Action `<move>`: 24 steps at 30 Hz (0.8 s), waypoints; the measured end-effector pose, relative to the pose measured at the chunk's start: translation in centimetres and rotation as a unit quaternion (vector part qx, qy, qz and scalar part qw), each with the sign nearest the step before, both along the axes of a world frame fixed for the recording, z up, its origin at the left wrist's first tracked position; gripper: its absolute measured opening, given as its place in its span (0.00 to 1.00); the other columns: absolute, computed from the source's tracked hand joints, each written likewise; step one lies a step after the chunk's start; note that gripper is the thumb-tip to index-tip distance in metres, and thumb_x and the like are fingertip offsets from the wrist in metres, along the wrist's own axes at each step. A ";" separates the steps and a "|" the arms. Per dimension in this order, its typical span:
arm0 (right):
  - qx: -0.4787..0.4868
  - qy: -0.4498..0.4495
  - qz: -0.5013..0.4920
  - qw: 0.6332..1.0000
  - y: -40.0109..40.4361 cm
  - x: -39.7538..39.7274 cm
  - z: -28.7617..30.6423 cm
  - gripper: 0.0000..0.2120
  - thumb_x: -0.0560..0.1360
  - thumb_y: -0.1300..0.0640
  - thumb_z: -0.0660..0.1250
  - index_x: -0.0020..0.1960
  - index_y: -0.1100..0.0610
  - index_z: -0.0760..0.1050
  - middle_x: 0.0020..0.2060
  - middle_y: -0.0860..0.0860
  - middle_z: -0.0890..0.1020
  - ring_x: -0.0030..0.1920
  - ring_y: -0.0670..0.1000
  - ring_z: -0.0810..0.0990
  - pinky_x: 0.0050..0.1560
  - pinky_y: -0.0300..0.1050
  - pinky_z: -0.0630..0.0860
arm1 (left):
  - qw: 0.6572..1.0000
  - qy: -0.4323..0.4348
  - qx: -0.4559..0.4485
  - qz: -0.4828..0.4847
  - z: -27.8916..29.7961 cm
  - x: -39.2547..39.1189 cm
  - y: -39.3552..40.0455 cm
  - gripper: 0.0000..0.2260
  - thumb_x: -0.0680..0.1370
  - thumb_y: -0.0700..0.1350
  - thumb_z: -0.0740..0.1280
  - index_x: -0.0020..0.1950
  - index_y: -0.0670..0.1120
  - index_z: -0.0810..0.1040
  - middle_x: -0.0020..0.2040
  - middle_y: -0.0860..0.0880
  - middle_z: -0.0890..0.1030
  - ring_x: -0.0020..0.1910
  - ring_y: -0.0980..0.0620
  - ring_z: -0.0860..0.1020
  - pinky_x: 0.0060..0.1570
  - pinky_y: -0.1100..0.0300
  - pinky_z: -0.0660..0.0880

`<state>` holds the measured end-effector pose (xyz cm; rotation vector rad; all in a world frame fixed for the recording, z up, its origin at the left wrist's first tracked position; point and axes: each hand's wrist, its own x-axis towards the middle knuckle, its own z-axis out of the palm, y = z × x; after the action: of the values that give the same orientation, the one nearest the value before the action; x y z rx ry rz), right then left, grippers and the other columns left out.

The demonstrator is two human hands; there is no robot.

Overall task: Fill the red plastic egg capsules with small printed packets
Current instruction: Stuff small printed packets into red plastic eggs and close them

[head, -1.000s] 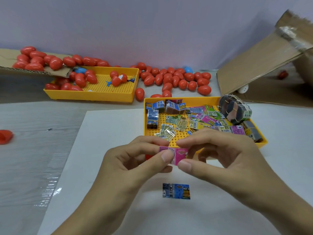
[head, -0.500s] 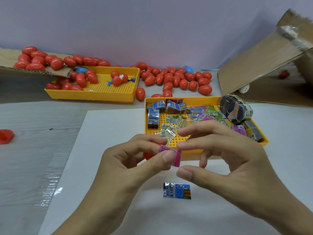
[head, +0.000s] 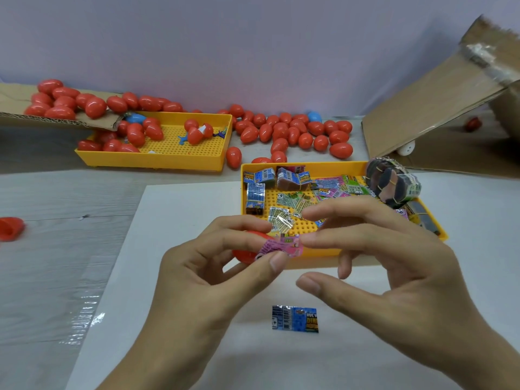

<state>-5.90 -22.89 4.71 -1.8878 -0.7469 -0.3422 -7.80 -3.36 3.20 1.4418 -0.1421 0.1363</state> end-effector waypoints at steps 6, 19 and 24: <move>-0.004 -0.005 0.002 1.000 -0.1 -0.1 0.0 0.09 0.70 0.51 0.75 0.49 0.51 0.83 0.58 0.48 0.80 0.48 0.53 0.80 0.33 0.44 0.75 | 1.000 -0.015 0.003 0.000 0.0 0.0 -0.1 0.06 0.63 0.47 0.77 0.37 0.48 0.86 0.50 0.48 0.83 0.48 0.51 0.83 0.43 0.63 0.79; -0.040 -0.031 0.003 0.999 -0.2 0.0 0.1 0.07 0.70 0.51 0.75 0.47 0.52 0.84 0.57 0.50 0.79 0.46 0.49 0.79 0.34 0.44 0.73 | 1.000 0.000 -0.002 -0.012 -0.4 -0.1 0.0 0.09 0.64 0.50 0.79 0.38 0.46 0.87 0.51 0.48 0.83 0.51 0.44 0.83 0.46 0.56 0.80; -0.006 0.072 0.030 0.997 -0.1 -0.1 -0.1 0.04 0.68 0.50 0.75 0.42 0.48 0.82 0.58 0.46 0.79 0.48 0.47 0.79 0.35 0.45 0.76 | 1.000 -0.007 0.002 -0.030 -0.3 -0.1 -0.3 0.12 0.64 0.56 0.80 0.39 0.49 0.87 0.51 0.48 0.83 0.48 0.50 0.82 0.44 0.61 0.78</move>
<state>-6.02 -23.02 4.61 -1.8752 -0.7084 -0.1625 -7.94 -3.61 2.91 1.4392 -0.1972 0.0973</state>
